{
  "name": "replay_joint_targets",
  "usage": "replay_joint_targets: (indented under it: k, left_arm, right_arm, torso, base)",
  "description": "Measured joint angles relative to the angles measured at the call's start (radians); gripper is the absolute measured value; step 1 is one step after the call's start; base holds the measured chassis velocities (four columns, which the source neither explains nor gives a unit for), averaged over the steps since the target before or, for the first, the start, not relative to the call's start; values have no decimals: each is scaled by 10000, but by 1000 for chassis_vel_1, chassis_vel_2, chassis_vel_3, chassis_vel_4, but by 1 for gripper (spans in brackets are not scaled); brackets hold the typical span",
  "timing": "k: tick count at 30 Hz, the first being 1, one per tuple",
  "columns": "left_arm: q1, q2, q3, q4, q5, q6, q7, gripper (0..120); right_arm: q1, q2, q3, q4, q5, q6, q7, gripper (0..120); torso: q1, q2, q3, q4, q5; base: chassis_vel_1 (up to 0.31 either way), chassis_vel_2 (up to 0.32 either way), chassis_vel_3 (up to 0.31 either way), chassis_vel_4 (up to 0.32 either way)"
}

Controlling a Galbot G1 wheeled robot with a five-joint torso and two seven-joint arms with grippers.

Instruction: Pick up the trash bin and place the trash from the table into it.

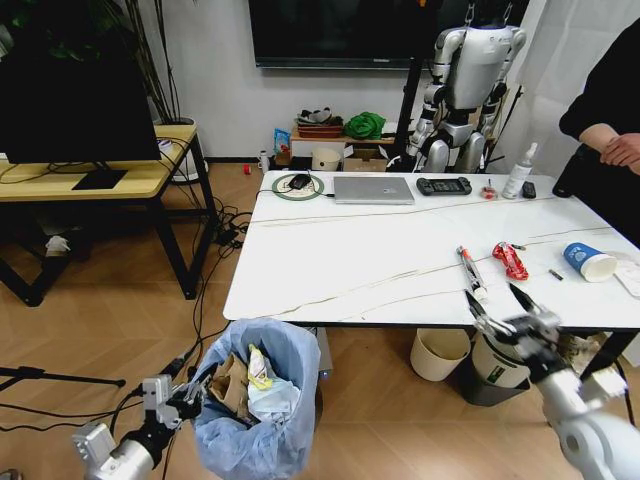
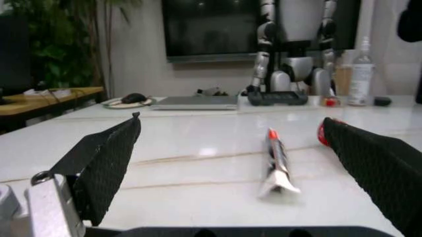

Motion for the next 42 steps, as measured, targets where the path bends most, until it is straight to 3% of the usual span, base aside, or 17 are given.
replay_joint_targets:
  k: [3, 15, 28, 42]
  left_arm:
    - [-27, 1, 165, 228, 58, -69, 64, 0]
    - [148, 171, 662, 637, 148, -244, 201, 0]
    - [168, 54, 789, 858, 158, -337, 208, 0]
    - [191, -709, 748, 1273, 444, -449, 209, 0]
  right_arm:
    - [-366, 934, 422, -90, -235, 339, -783, 100]
    - [-335, 3043, 1009, -644, -701, 1415, -2621, 100]
    - [-351, 3072, 1107, -850, -546, 1714, -3115, 100]
    - [-128, 3033, 855, -1570, -111, 1675, -3316, 100]
  torso:
    - [0, 0, 1, 0, 2]
    - [0, 0, 2, 2, 7]
    - [1, -1, 2, 2, 4]
    - [1, -2, 2, 1, 5]
  base:
    - [0, 0, 0, 0]
    - [0, 0, 0, 0]
    - [0, 0, 0, 0]
    - [0, 0, 0, 0]
